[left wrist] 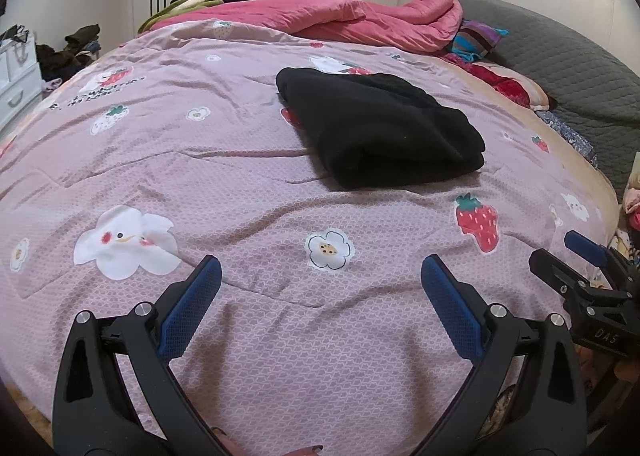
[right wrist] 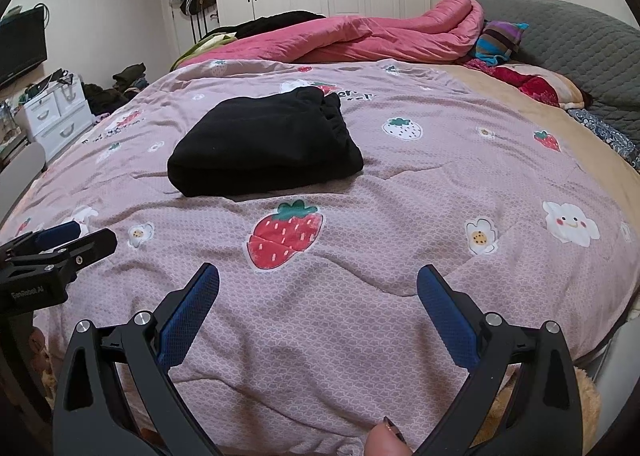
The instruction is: Fold small clothes
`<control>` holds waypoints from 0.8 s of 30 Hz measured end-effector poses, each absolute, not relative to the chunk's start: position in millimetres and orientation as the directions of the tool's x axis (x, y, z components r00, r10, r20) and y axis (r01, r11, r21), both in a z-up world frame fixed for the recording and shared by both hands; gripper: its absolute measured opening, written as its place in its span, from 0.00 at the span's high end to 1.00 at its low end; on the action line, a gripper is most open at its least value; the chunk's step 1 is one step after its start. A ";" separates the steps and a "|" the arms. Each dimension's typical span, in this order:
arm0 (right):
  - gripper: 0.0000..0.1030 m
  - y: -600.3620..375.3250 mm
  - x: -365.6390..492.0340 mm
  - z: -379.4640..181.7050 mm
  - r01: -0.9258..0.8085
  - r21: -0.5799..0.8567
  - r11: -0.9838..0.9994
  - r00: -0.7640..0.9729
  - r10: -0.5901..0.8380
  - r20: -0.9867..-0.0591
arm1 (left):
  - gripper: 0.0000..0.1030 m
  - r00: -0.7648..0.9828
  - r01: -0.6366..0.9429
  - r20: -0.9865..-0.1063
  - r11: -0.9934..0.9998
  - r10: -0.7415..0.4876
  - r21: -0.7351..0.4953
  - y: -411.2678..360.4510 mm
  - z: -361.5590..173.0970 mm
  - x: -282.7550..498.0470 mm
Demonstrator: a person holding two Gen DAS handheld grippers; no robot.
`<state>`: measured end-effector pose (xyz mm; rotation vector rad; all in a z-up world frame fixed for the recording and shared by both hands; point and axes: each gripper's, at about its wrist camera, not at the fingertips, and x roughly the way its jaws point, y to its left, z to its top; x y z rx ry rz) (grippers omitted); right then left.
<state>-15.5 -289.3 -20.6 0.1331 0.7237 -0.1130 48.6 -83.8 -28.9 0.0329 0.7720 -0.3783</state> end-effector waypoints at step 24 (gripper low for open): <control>0.04 -288.8 -15.1 -21.4 0.149 0.075 0.986 0.742 -0.062 -0.667 | 0.09 0.664 0.323 -0.685 0.941 -0.300 -0.099 -82.7 -26.6 49.2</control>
